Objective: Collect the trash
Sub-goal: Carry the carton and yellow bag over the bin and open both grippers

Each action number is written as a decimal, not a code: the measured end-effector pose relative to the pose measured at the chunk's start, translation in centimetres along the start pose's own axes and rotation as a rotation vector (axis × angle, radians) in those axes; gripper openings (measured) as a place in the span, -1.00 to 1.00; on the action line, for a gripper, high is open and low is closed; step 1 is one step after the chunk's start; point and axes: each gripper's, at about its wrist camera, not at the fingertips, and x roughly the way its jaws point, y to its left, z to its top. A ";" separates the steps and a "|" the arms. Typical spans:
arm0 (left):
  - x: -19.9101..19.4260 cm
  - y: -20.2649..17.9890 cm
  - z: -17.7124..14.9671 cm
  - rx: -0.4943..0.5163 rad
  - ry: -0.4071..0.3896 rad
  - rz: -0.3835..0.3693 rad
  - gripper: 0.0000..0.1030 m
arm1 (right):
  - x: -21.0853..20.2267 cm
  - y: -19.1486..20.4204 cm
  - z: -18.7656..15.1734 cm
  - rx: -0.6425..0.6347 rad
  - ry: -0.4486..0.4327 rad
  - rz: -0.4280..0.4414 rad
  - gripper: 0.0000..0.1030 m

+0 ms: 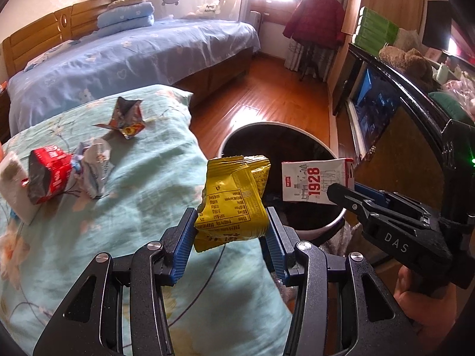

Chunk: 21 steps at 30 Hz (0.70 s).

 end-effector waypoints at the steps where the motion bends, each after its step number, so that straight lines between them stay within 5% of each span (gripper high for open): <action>1: 0.2 -0.2 0.1 0.002 0.004 -0.002 -0.12 | 0.2 -0.2 0.1 0.002 0.002 -0.004 -0.37; 21: 4.6 -2.1 3.2 0.035 0.067 -0.029 -0.11 | 1.6 -2.3 2.0 0.011 0.018 -0.054 -0.37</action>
